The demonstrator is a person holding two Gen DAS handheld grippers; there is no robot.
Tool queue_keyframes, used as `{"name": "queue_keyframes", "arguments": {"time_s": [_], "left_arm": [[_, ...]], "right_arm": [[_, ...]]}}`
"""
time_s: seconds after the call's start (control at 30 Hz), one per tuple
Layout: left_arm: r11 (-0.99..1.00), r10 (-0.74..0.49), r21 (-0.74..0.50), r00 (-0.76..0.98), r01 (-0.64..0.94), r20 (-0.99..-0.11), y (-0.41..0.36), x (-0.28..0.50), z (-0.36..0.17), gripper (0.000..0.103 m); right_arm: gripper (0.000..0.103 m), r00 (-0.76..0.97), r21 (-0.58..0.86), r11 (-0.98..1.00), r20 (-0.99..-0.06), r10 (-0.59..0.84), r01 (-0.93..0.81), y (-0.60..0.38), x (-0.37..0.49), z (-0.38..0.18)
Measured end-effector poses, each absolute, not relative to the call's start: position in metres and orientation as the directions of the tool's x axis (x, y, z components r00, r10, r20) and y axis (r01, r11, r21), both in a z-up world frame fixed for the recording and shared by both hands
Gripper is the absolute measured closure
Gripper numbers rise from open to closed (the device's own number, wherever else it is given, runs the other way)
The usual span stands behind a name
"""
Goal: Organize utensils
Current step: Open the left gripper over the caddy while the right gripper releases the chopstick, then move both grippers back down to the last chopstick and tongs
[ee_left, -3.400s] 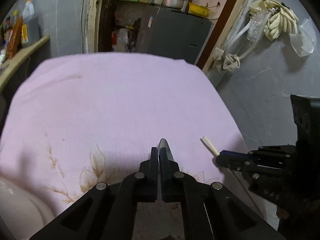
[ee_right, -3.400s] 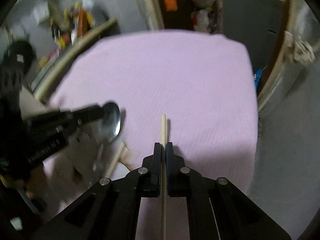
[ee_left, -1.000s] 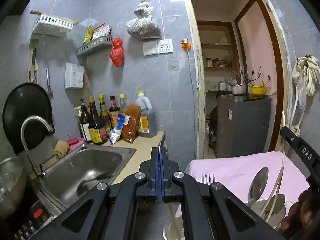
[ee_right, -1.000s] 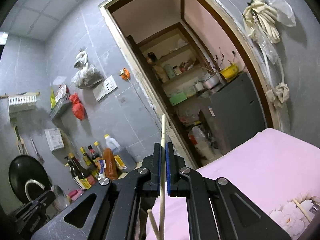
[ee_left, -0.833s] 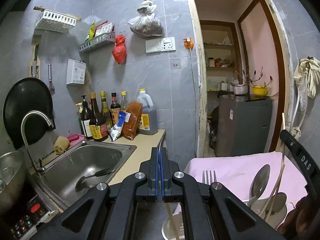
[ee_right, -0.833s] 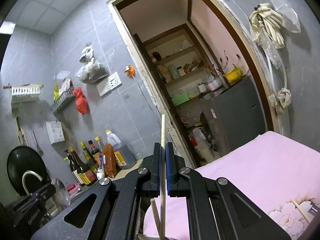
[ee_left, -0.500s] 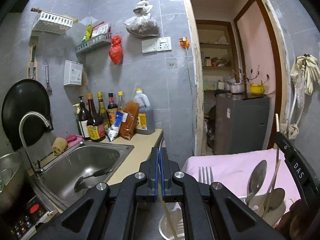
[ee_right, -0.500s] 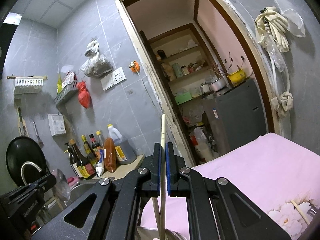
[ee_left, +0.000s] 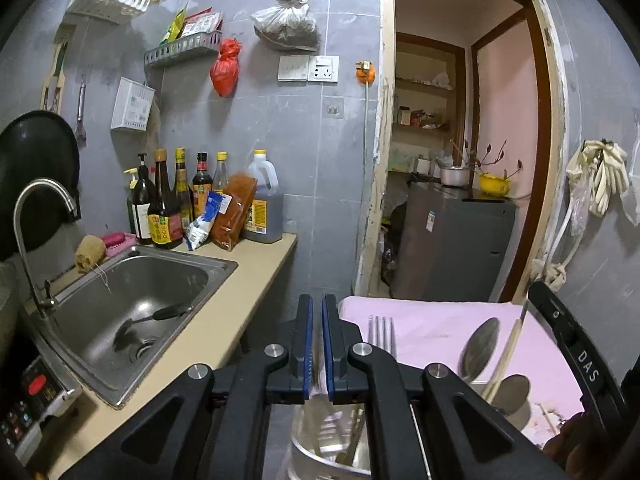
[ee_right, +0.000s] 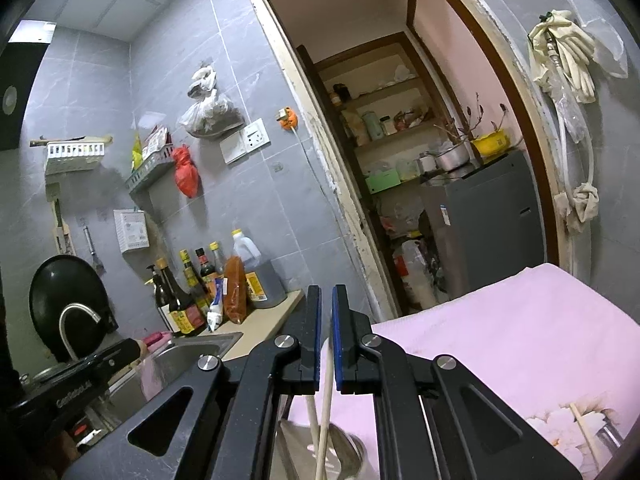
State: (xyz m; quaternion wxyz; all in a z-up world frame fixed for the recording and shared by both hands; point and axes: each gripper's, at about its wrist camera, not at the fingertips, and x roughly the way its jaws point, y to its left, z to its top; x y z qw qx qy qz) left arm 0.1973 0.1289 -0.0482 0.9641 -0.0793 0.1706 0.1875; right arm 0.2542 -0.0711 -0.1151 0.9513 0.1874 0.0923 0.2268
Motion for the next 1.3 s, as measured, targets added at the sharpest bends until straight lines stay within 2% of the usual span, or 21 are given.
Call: {"name": "queue_keyframes", "arguments": {"time_s": [0.13,0.17,0.2,0.27,0.43,0.47,0.5,0.53,0.57,0.6,0.63,0.7,0.77,0.83,1.07,1.3], "left_arm": [[0.923,0.294,-0.126,0.878,-0.363,-0.376,0.126,0.196,-0.047,0.095],[0.924,0.284,-0.135,0.881,-0.356,-0.379,0.125,0.196,-0.047,0.087],[0.925,0.275,-0.147,0.884,-0.351,-0.378,0.124,0.195,-0.047,0.075],[0.924,0.262,-0.175,0.896,-0.340,-0.359,0.119,0.191,-0.045,0.063],[0.934,0.236,-0.173,0.903,-0.313,-0.360,0.102,0.191,-0.041,0.060],[0.937,0.231,-0.168,0.904,-0.306,-0.359,0.097,0.191,-0.040,0.055],[0.940,0.225,-0.165,0.907,-0.298,-0.356,0.092,0.191,-0.039,0.045],[0.943,0.218,-0.164,0.911,-0.289,-0.351,0.087,0.190,-0.037,0.039],[0.946,0.216,-0.159,0.915,-0.282,-0.340,0.079,0.189,-0.036,0.028],[0.947,0.219,-0.155,0.917,-0.282,-0.332,0.074,0.187,-0.035,0.022],[0.949,0.219,-0.151,0.921,-0.278,-0.321,0.066,0.186,-0.033,0.020],[0.953,0.213,-0.143,0.927,-0.266,-0.310,0.052,0.184,-0.031,0.012],[0.957,0.210,-0.134,0.933,-0.257,-0.294,0.037,0.181,-0.029,0.007],[0.961,0.209,-0.121,0.940,-0.248,-0.269,0.021,0.179,-0.027,0.004],[0.975,0.163,-0.109,0.956,-0.194,-0.243,-0.034,0.178,-0.028,0.001],[0.989,0.078,-0.100,0.950,-0.113,-0.301,-0.082,0.186,-0.046,0.001]], "right_arm": [[0.097,0.875,0.380,0.829,-0.093,0.476,-0.410,-0.081,0.248,-0.109],[0.094,0.874,0.374,0.830,-0.094,0.477,-0.413,-0.085,0.246,-0.107],[0.090,0.873,0.370,0.832,-0.098,0.478,-0.414,-0.089,0.245,-0.105],[0.068,0.871,0.367,0.832,-0.101,0.480,-0.416,-0.096,0.243,-0.101],[0.067,0.872,0.337,0.845,-0.116,0.476,-0.416,-0.122,0.238,-0.092],[0.066,0.873,0.330,0.848,-0.118,0.473,-0.414,-0.127,0.236,-0.089],[0.064,0.876,0.316,0.855,-0.122,0.466,-0.411,-0.135,0.234,-0.087],[0.055,0.881,0.301,0.863,-0.124,0.457,-0.406,-0.142,0.233,-0.084],[0.042,0.886,0.289,0.871,-0.123,0.446,-0.398,-0.151,0.230,-0.082],[0.036,0.893,0.279,0.878,-0.122,0.434,-0.389,-0.159,0.229,-0.079],[0.029,0.899,0.270,0.885,-0.120,0.422,-0.380,-0.167,0.227,-0.076],[0.023,0.909,0.244,0.900,-0.123,0.397,-0.360,-0.187,0.223,-0.072],[0.008,0.920,0.215,0.917,-0.134,0.368,-0.336,-0.204,0.221,-0.066],[0.001,0.934,0.188,0.934,-0.135,0.332,-0.305,-0.222,0.217,-0.061],[0.001,0.955,0.147,0.959,-0.140,0.263,-0.243,-0.281,0.210,-0.048],[0.001,0.958,0.128,0.974,-0.200,0.208,-0.185,-0.332,0.212,-0.058]]}}
